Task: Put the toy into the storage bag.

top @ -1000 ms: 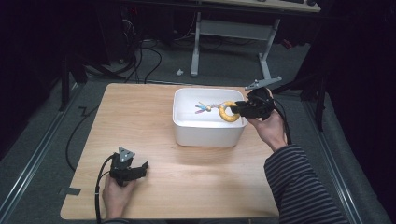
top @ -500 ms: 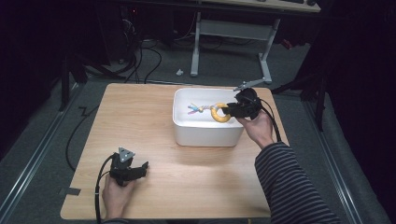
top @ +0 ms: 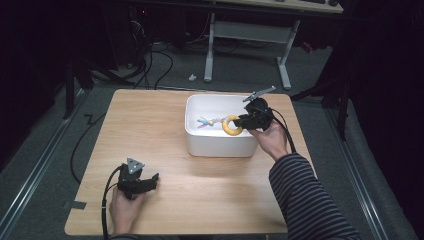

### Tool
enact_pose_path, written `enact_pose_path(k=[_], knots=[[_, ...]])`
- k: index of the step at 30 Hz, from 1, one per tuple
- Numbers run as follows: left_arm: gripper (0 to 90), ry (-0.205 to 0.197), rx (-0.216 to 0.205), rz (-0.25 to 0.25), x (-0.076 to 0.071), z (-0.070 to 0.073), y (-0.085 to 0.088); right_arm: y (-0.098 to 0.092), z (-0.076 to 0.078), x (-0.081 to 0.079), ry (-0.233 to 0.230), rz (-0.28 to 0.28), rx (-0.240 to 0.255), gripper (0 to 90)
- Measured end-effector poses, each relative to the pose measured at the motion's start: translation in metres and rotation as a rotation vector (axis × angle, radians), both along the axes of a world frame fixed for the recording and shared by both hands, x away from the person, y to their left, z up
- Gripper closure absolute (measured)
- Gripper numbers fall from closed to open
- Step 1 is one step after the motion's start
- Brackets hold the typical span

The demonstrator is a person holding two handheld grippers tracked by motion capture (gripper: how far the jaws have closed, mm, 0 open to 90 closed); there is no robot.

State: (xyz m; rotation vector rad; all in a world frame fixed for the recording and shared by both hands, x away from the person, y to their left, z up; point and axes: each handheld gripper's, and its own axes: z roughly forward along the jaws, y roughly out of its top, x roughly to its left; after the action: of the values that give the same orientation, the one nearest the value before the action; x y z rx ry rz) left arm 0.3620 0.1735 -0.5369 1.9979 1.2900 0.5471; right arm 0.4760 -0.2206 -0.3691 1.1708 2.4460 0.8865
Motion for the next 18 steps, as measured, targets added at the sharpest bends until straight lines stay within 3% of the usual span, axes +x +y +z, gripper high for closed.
enact_pose_path(k=[18], knots=[[21.3, 0.0, -0.001, -0.001, 0.0, 0.0, 0.0, 0.011, -0.015, 0.006, 0.058, -0.007, -0.042, 67.8]])
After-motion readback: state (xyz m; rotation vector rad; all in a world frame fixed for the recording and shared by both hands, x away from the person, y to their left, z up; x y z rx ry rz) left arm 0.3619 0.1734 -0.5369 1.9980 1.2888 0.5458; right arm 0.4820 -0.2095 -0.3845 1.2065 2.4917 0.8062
